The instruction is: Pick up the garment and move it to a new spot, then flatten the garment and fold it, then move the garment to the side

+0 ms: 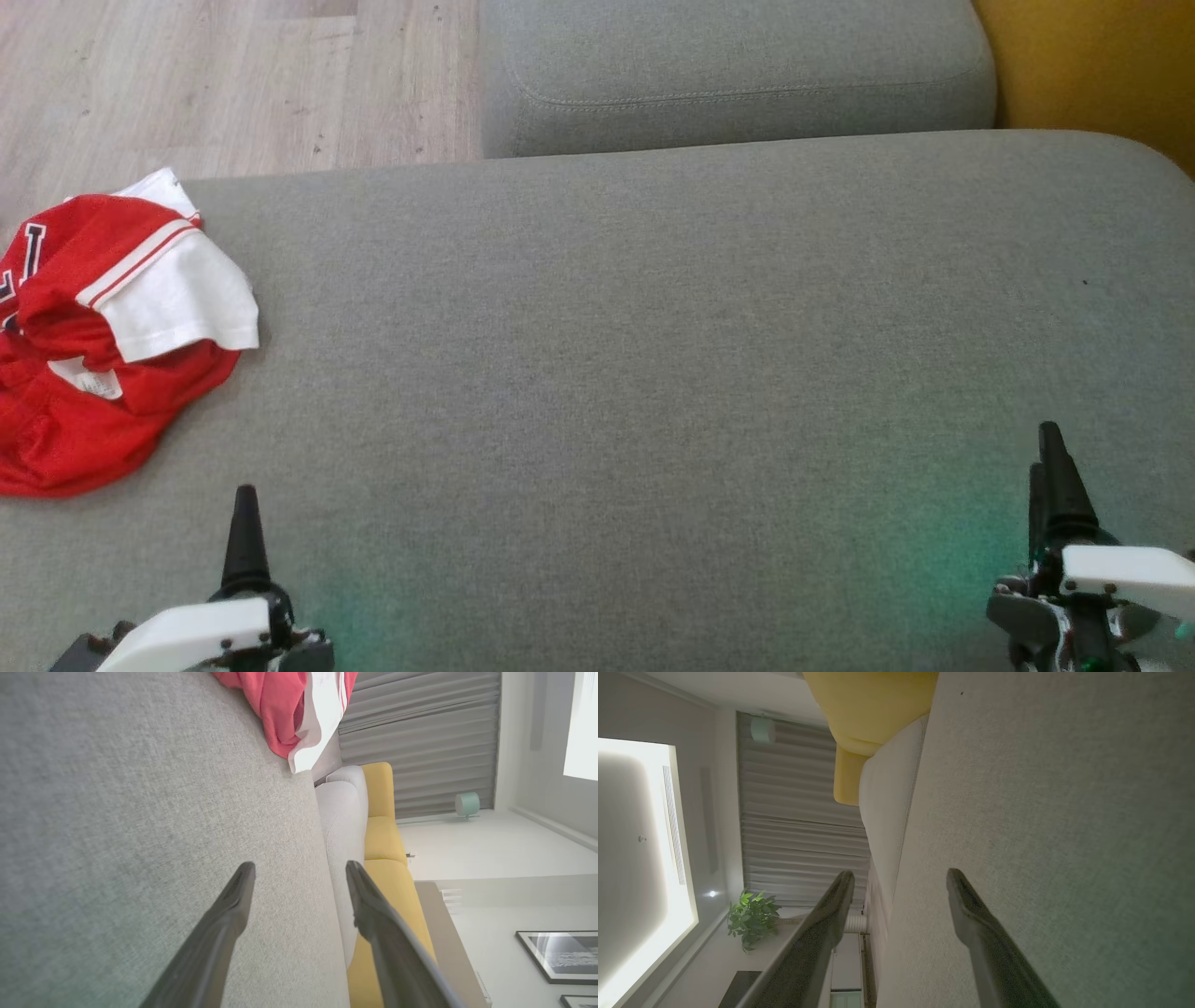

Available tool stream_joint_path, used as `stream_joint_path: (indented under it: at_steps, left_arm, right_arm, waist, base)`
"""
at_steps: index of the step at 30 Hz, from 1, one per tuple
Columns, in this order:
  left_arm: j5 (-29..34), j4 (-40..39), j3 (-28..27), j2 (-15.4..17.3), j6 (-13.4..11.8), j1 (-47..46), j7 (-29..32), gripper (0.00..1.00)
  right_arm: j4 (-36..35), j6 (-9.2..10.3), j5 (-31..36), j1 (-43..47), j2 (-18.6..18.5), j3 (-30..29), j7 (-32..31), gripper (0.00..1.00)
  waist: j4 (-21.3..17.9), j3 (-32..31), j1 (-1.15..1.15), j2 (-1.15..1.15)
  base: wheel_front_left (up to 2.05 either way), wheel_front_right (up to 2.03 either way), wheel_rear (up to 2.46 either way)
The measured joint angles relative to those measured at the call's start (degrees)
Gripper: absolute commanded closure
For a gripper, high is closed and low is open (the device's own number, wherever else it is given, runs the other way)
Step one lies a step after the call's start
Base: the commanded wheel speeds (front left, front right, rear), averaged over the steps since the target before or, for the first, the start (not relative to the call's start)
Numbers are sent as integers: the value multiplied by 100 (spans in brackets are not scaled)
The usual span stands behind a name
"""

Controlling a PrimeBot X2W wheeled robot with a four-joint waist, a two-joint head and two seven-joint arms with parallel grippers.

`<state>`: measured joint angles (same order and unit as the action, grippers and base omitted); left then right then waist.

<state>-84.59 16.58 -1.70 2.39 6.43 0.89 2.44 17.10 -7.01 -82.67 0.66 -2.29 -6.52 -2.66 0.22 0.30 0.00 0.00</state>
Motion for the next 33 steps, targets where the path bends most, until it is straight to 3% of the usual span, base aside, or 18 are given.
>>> stream_joint_path:
  at_steps: [15, 33]
  left_arm:
    - [1370, -309, 235, 1, -188, 1, -227, 0]
    - [3183, -203, 521, 5, -252, 31, -514, 0]
  right_arm:
    - [-335, 0, 1529, 6, 0, 252, 236, 0]
    - [-264, 0, 3053, 18, -1, 469, 528, 0]
  waist:
    - [22, -9, 0, 0]
    - [43, -32, 0, 0]
  base:
    - [0, 0, 0]
    - [0, 0, 0]
